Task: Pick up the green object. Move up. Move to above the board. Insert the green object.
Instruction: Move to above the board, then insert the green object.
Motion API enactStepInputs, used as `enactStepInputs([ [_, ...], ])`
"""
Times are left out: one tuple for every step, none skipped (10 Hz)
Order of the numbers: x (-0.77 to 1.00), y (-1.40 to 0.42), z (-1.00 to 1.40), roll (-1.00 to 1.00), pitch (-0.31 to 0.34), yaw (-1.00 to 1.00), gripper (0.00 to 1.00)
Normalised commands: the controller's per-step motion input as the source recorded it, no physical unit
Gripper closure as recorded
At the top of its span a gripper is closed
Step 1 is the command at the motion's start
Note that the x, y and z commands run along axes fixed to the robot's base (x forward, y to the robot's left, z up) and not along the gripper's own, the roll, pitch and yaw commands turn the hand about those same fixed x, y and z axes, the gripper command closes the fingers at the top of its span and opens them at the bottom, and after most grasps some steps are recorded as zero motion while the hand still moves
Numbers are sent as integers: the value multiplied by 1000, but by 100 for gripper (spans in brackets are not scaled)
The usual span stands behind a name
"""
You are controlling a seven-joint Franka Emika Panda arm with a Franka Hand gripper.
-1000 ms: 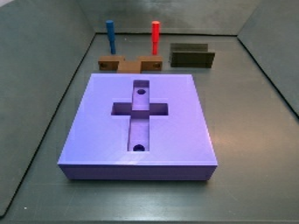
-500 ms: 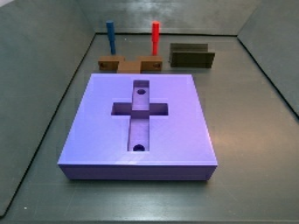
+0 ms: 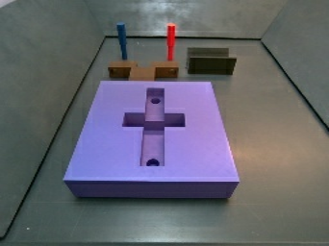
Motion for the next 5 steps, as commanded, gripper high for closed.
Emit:
enactStepInputs([
  [-33, -1400, 179, 9, 78, 9, 100],
  [19, -869, 116, 6, 109, 9, 100],
  [45, -595, 82, 7, 131, 3, 100],
  [53, -225, 53, 13, 145, 10, 100],
  [20, -9, -26, 0, 0, 0, 100],
])
